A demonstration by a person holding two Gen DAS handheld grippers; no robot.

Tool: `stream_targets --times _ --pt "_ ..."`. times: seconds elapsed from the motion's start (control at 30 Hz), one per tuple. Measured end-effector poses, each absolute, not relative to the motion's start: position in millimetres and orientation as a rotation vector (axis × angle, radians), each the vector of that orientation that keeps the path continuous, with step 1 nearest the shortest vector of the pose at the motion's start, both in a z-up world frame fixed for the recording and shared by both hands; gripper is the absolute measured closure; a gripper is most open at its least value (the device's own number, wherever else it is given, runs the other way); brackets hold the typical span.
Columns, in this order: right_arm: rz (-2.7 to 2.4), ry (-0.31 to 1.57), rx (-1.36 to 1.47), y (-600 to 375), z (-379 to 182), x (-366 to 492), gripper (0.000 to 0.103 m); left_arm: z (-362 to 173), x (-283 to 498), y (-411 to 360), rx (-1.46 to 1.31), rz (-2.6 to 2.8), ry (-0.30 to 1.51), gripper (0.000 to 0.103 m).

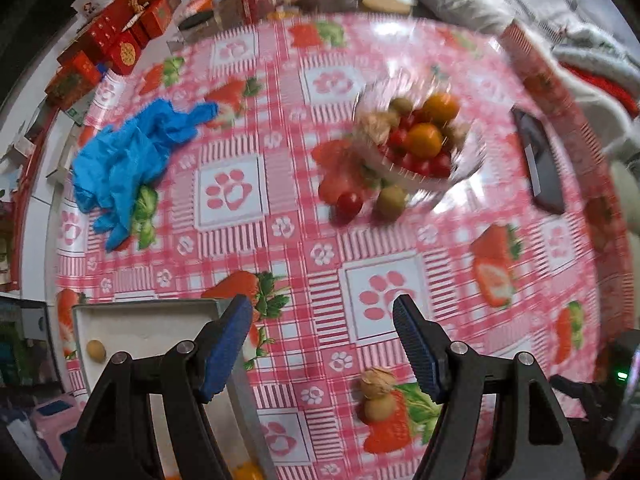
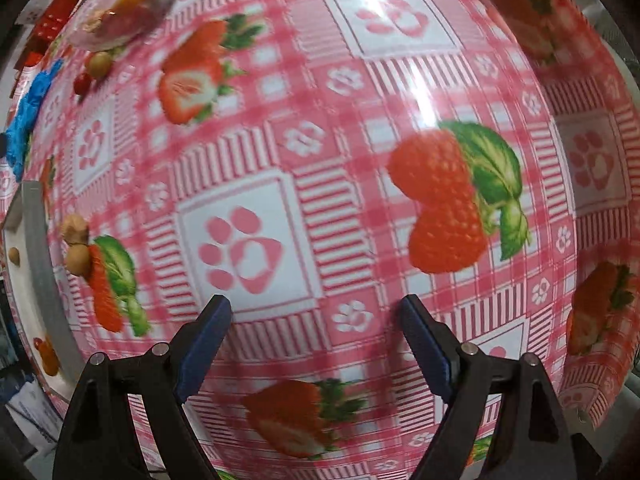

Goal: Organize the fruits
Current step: 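Move the left gripper to the table and grasp a tan husked fruit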

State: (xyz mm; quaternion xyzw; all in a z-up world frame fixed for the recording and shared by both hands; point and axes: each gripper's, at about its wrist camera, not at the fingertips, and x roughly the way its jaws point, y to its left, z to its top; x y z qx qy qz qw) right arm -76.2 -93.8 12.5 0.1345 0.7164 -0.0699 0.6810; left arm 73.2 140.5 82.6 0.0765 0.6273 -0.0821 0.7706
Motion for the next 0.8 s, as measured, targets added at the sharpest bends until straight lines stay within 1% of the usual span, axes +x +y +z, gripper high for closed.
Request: stream_targets --times 0.03,0.07,0.1,0.23,0.37,0.53,0.57,0.6,0.63,0.67,0.7,0.73,0.77,0.8 --pt "-0.150 1.605 0.294 -95 12 -78 0.009 78 71 140 0.160 -0.177 1.370 0.029" --pt "-0.141 1.608 0.293 -96 11 -80 0.002 75 67 140 0.152 -0.185 1.378 0.029" --pt "-0.134 1.616 0.301 -98 7 -81 0.000 72 62 138 0.150 -0.194 1.388 0.029" --pt "-0.154 1.619 0.247 -97 3 -85 0.000 54 39 128 0.207 -0.219 1.445 0.029" --pt "-0.161 1.625 0.184 -84 -1 -89 0.000 36 28 124 0.205 -0.217 1.498 0.029" --pt "-0.156 1.614 0.173 -81 0 -96 0.000 23 21 122 0.183 -0.218 1.528 0.031" --pt "-0.157 1.615 0.170 -79 0 -97 0.000 21 20 122 0.178 -0.218 1.532 0.035" --pt "-0.157 1.616 0.168 -79 0 -99 0.000 19 19 122 0.173 -0.218 1.541 0.044" --pt "-0.159 1.616 0.168 -79 0 -100 0.000 16 19 122 0.165 -0.218 1.554 0.047" --pt "-0.160 1.616 0.167 -79 -3 -95 0.000 13 20 123 0.153 -0.214 1.564 0.047" --pt "-0.162 1.616 0.163 -78 -3 -96 0.000 11 20 124 0.148 -0.209 1.568 0.051" --pt "-0.162 1.615 0.161 -78 -3 -97 0.000 10 19 124 0.143 -0.212 1.574 0.062" --pt "-0.163 1.615 0.161 -79 -3 -92 0.000 9 19 123 0.159 -0.206 1.573 0.064" --pt "-0.164 1.613 0.160 -78 -3 -93 0.000 9 18 122 0.166 -0.210 1.569 0.070"
